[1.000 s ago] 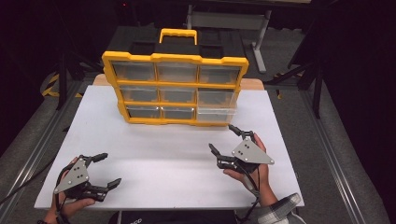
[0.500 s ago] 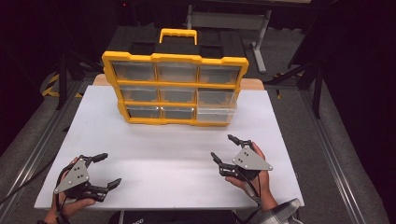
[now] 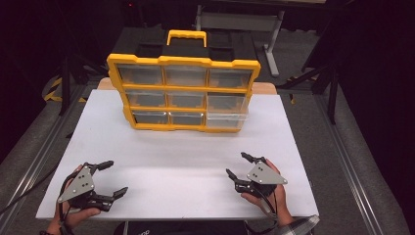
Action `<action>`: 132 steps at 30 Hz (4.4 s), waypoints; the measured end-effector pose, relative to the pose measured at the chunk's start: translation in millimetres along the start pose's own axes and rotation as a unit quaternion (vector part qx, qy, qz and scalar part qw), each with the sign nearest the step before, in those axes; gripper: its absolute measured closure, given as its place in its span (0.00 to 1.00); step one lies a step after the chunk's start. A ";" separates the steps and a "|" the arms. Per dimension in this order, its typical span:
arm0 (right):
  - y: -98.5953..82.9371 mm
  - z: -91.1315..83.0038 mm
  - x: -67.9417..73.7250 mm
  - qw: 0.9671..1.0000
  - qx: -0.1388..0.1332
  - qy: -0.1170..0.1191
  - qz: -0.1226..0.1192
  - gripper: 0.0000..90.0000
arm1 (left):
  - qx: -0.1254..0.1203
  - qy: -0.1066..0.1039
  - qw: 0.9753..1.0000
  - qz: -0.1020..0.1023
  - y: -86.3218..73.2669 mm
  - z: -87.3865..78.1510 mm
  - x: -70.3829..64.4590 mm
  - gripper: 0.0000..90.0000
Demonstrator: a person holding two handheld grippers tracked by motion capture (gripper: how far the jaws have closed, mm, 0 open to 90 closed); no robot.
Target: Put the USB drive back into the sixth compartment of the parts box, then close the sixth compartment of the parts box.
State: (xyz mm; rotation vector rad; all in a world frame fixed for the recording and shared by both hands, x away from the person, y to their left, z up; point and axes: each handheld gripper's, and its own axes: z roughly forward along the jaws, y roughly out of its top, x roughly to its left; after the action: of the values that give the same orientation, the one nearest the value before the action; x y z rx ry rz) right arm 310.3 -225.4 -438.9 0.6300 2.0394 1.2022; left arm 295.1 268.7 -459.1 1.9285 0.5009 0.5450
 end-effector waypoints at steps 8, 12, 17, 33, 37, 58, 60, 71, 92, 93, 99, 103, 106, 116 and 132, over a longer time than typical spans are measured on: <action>-13.1 -4.5 0.9 1.000 0.019 0.011 0.001 0.44 | 0.000 -0.004 1.000 -0.001 -0.2 2.4 2.4 0.09; -16.9 -8.8 -0.6 1.000 0.020 0.021 0.008 0.54 | -0.001 -0.005 1.000 0.000 0.1 2.3 2.3 0.09; -17.2 -10.7 -0.1 0.999 0.024 0.023 0.003 0.74 | 0.000 -0.003 1.000 0.000 -0.2 1.4 2.3 0.09; -14.0 -4.0 2.5 0.999 0.032 0.040 -0.006 1.00 | 0.003 -0.003 1.000 -0.002 -2.2 -0.6 1.8 0.09; -12.7 -4.3 2.8 0.999 0.033 0.037 -0.006 1.00 | 0.002 -0.003 1.000 -0.004 -2.0 -1.7 1.2 0.09; -2.7 -10.6 1.3 1.000 0.026 -0.001 -0.009 1.00 | 0.001 -0.005 1.000 0.002 1.4 2.0 0.7 0.09; -1.1 -10.7 -0.2 1.000 0.024 -0.004 -0.004 1.00 | -0.001 -0.003 1.000 0.001 1.4 2.3 0.9 0.09; 15.1 -7.0 -9.8 0.999 0.012 -0.037 -0.001 1.00 | 0.001 -0.004 1.000 0.002 0.6 2.3 1.0 0.09; 64.9 5.0 -24.2 0.997 -0.040 -0.072 0.004 1.00 | 0.000 -0.004 1.000 0.003 0.6 2.2 0.0 0.09; 66.1 5.6 -24.3 0.997 -0.040 -0.073 0.004 1.00 | 0.001 -0.004 1.000 0.003 0.7 2.3 -0.3 0.09; 74.2 12.6 -26.9 0.996 -0.045 -0.079 0.009 1.00 | 0.000 -0.004 1.000 0.001 0.8 2.4 -0.9 0.09; 79.8 17.9 -29.1 0.995 -0.049 -0.085 0.014 1.00 | 0.001 -0.006 1.000 0.001 0.4 3.0 -0.7 0.09; 82.9 24.6 -29.4 0.995 -0.044 -0.090 0.010 1.00 | 0.000 -0.006 1.000 0.000 0.4 2.9 -0.5 0.09; 85.5 37.8 -34.6 0.994 -0.038 -0.096 0.020 1.00 | 0.002 -0.008 1.000 0.000 0.3 3.7 -0.9 0.09; 88.3 48.6 -40.5 0.993 -0.037 -0.106 0.037 1.00 | 0.005 -0.007 1.000 -0.001 -0.3 4.4 0.0 0.09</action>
State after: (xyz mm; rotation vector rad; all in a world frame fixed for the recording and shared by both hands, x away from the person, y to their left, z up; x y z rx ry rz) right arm 379.2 -186.0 -364.9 0.7697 1.8014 1.1932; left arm 297.6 265.6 -461.0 1.9403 0.4967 0.5276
